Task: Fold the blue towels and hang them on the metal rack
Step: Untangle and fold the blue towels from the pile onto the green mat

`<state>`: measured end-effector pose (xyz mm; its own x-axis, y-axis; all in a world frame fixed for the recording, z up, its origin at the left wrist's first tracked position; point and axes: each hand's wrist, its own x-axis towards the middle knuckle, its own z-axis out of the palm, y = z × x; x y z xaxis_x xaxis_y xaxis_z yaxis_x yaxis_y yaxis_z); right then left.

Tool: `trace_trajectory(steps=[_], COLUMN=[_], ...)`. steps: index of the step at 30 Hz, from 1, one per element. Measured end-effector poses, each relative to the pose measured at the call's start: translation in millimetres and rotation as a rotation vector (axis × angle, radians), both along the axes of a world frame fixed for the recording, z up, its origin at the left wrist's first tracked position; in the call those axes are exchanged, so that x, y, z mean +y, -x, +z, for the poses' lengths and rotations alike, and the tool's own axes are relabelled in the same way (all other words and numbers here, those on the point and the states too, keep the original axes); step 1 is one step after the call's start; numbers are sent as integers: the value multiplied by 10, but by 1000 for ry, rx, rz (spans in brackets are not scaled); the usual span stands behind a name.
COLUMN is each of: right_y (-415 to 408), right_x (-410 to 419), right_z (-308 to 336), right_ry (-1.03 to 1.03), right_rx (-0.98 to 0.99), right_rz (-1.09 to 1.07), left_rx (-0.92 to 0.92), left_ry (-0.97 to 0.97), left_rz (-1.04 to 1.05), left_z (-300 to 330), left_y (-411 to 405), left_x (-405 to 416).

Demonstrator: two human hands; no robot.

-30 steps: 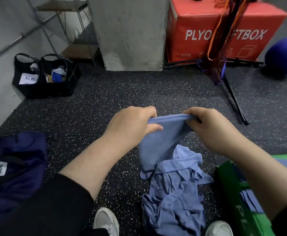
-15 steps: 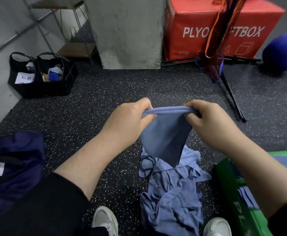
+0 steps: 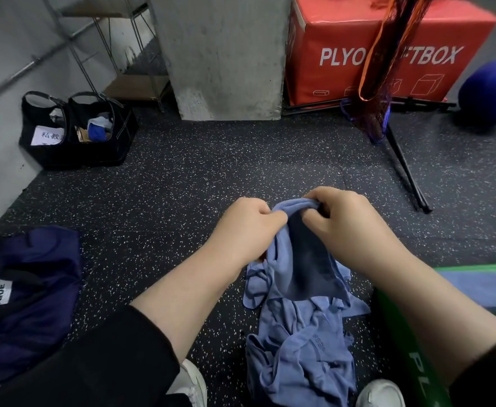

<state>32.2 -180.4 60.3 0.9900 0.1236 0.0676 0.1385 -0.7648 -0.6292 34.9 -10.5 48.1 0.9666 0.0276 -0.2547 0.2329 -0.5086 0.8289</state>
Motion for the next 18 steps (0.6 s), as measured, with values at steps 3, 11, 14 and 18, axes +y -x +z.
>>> trace_trajectory(steps=[3,11,14,18], right_y=[53,162,190,151], right_x=[64,170,196,164], right_z=[23,79,86,74], right_ry=[58,96,82,-56], right_rx=[-23,-33,-19,71], right_rz=[39,106,122,103], left_rx=[129,-98,-155,-183], left_ry=[298,343,315,353], left_rz=[118,263,262,236], left_z=[29,66,80,82], left_y=[30,34,47,89], left_x=[-31,-5,-28,-54])
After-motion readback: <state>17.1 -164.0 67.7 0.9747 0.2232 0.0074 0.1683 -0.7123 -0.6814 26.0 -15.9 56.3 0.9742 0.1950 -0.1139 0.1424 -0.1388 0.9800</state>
